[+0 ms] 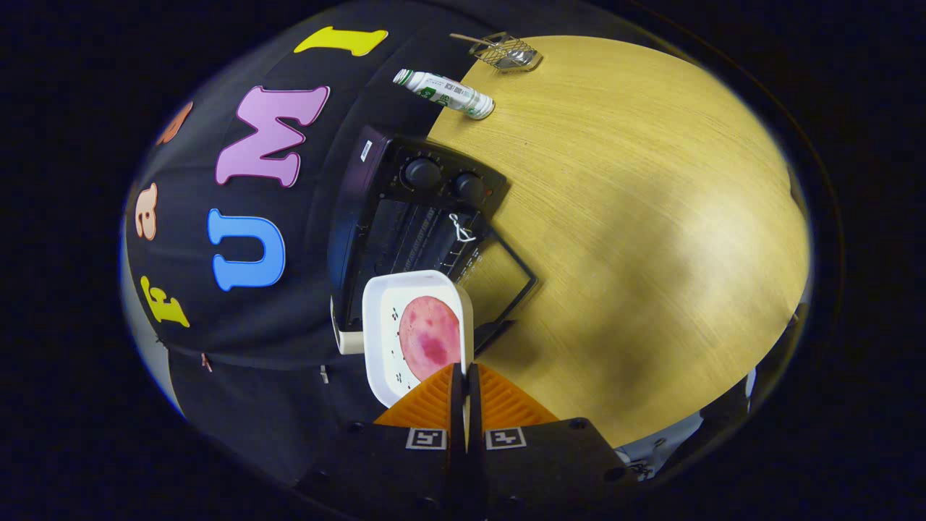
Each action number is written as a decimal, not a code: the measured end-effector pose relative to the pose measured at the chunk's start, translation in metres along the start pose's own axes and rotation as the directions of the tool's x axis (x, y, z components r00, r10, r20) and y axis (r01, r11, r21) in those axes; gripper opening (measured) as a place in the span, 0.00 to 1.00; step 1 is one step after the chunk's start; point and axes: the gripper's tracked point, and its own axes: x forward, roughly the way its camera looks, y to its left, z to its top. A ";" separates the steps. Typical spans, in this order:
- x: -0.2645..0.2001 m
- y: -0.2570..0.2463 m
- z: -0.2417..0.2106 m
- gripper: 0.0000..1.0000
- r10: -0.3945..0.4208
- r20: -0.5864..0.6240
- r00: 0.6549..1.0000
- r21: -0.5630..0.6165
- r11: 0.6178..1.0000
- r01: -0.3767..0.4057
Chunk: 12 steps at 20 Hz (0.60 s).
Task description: Open the toaster oven, put the food inside, and close the toaster oven door.
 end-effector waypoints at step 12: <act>0.118 0.032 0.019 0.05 -0.147 0.245 0.958 0.274 0.959 0.077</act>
